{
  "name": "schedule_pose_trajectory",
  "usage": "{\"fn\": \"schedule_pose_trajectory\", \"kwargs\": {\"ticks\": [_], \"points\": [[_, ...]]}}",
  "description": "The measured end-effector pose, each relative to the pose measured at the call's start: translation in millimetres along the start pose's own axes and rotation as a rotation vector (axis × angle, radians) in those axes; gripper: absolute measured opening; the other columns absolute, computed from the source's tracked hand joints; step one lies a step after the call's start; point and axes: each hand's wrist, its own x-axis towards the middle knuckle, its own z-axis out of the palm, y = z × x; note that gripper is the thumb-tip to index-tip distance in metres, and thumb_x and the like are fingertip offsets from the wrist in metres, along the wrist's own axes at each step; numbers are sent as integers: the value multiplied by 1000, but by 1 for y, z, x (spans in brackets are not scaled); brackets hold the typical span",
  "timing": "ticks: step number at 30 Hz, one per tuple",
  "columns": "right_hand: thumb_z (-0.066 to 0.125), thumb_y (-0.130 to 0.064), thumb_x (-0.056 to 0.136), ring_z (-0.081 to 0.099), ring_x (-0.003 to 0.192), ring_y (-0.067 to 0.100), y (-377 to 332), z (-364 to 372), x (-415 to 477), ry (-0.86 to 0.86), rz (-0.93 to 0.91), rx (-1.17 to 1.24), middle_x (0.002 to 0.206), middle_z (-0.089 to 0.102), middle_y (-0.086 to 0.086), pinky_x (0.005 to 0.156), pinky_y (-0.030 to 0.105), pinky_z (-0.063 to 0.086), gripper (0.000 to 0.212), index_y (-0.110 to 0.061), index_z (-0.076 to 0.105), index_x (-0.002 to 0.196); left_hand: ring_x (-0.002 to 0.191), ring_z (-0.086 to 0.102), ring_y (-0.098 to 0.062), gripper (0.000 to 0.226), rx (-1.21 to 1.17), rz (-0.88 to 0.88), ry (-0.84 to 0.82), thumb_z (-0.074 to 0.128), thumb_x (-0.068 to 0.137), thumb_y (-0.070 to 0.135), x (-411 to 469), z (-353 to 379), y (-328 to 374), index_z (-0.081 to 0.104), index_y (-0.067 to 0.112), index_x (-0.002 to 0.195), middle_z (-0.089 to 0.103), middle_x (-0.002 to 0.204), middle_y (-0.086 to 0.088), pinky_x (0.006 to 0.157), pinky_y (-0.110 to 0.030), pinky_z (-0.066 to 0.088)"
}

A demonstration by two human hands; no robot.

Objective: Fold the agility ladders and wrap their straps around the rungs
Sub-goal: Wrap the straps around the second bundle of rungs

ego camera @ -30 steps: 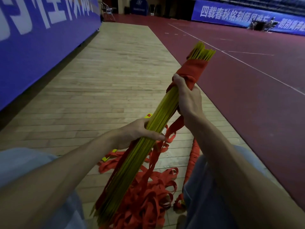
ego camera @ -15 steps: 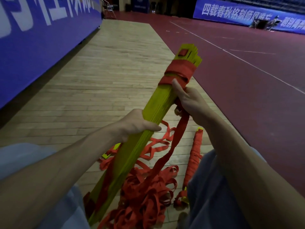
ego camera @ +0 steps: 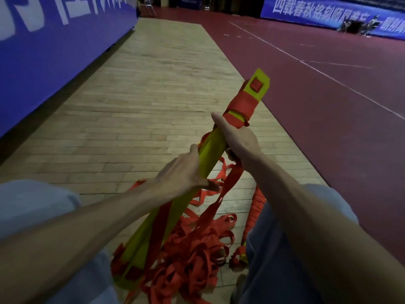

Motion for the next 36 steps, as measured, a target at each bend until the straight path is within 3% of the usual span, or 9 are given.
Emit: {"fn": "schedule_pose_trajectory", "kwargs": {"ticks": [3,7,12,17,20,25,29,33,36], "points": [[66,-60,68,58,54,21,-2,3,1,125,-2,-6,62,60,0,61,39,52,41,-20,61,66,88,61,-24,90,-97,15,25,82,64,58,1,1,0,37,13,127,59,101,-4,71,-38,52],[66,-54,66,62,65,23,-13,12,0,155,6,93,68,62,1,63,40,53,36,-19,63,67,81,63,-7,60,-402,9,121,85,67,48,4,-2,-12,52,24,111,62,91,10,63,-20,49],[68,-50,70,53,54,18,-22,26,1,102,35,185,62,53,-2,47,29,39,34,-17,60,70,88,67,-10,57,-547,17,250,89,67,35,-8,-8,-22,61,21,115,69,99,7,76,-30,57],[70,-48,76,49,45,14,-28,40,-6,0,12,214,60,52,0,40,21,35,35,-14,61,75,84,72,-19,67,-702,-53,149,89,63,30,-16,-15,-37,54,26,120,71,101,1,78,-48,60],[69,-45,83,56,42,8,-29,42,-10,-90,-14,201,60,60,-2,39,16,38,32,-14,64,77,90,70,-18,63,-706,-77,152,87,65,28,-19,-12,-37,54,26,120,71,102,2,83,-46,58],[60,-62,86,42,43,10,-22,37,-11,-292,-84,-24,55,45,0,52,27,44,50,-13,57,74,88,69,-13,52,-720,-128,182,86,70,24,-22,-11,-49,59,24,115,71,98,3,84,-43,58],[61,-38,95,44,54,12,-17,37,-15,-542,-141,-139,70,53,4,73,53,58,35,-4,59,104,87,69,-15,52,-662,-207,204,86,62,31,-28,-12,-63,63,27,108,72,94,3,84,-45,57],[58,-6,97,59,64,22,-12,36,-19,-620,-157,-247,96,63,17,71,45,61,26,4,54,120,93,65,-21,53,-475,-225,218,81,72,35,-36,-13,-67,57,22,117,67,100,0,82,-39,54],[51,3,95,65,88,30,-4,31,-16,-481,-309,-661,109,69,16,81,39,53,28,-3,67,117,89,59,-19,51,-335,-238,202,75,83,33,-39,-12,-67,49,17,124,62,102,-2,68,-29,45]]}}
